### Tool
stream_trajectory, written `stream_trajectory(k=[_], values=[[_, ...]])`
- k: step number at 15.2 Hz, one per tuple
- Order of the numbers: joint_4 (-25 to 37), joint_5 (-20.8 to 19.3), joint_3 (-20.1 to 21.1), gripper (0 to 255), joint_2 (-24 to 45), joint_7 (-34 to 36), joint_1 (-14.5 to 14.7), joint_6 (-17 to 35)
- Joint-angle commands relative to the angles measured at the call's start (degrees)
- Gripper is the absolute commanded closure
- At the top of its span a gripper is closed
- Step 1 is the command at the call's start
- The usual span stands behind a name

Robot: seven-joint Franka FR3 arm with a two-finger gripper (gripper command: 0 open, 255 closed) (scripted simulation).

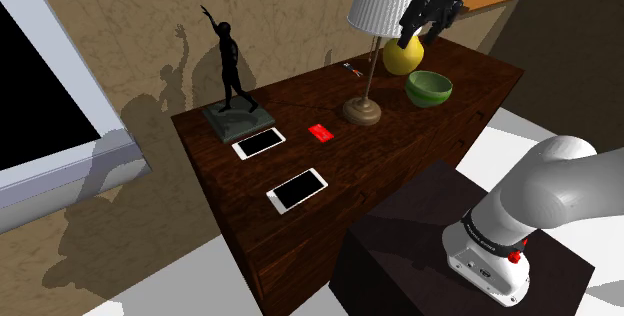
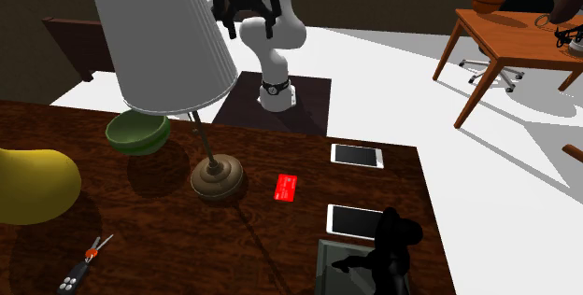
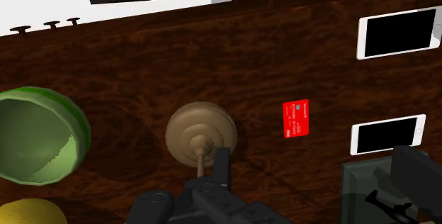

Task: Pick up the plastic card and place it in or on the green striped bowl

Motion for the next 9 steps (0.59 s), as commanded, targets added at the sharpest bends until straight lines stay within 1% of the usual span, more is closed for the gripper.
stream_trajectory(k=[1,5,9], values=[[0.0,0.0,0.0,0,0.0,0.0,0.0,0.0],[-8.56,0.33,2.38,0,-0.89,0.6,0.59,11.08],[-15.62,0.64,4.91,0,0.39,1.39,1.21,22.79]])
